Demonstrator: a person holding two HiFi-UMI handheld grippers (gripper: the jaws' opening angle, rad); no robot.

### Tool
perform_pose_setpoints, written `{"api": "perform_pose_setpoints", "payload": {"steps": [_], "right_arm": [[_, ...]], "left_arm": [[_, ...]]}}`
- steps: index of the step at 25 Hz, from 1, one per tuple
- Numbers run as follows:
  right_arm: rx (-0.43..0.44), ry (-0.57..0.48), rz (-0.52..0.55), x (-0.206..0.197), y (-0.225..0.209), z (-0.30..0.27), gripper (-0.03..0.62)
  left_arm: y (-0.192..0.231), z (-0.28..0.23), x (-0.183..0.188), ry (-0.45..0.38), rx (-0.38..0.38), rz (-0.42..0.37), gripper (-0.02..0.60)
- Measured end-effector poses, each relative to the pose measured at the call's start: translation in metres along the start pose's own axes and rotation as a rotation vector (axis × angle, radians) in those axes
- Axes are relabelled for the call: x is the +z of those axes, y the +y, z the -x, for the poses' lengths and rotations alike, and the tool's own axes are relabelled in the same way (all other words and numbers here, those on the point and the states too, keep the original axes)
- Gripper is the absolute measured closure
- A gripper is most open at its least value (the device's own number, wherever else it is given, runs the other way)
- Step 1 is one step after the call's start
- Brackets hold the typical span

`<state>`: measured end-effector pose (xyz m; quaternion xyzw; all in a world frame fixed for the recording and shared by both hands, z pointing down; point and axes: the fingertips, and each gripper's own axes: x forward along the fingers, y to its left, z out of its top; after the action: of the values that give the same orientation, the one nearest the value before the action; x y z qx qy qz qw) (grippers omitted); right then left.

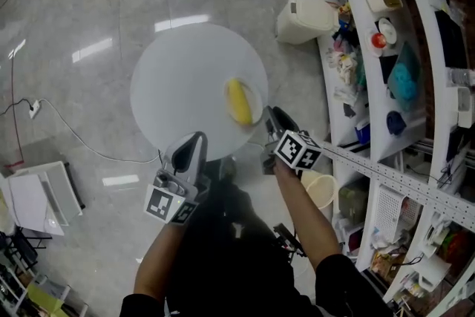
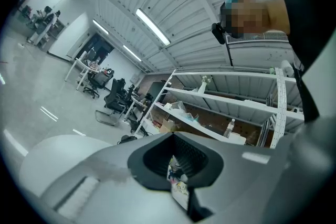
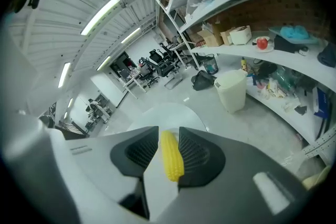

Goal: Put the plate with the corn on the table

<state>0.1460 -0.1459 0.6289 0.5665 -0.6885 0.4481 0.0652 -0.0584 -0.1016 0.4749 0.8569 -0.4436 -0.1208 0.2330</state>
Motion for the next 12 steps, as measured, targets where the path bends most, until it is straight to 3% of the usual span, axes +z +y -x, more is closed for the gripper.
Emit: {"api": "perform_pose_setpoints", "payload": {"steps": [7,12], "right_arm": [[0.047,-0.052,0.059,0.015,0.033,0.041,0.496],[0.064,-0.095,0.09,0.024,0.053,0.074,0.556]], "left_arm": [[-0.032,0.011,0.018,-0.014,0.011,-0.03,0.578],[-0.058,0.027,0.034,-0.04,-0.003,-0.073,0.578]]}}
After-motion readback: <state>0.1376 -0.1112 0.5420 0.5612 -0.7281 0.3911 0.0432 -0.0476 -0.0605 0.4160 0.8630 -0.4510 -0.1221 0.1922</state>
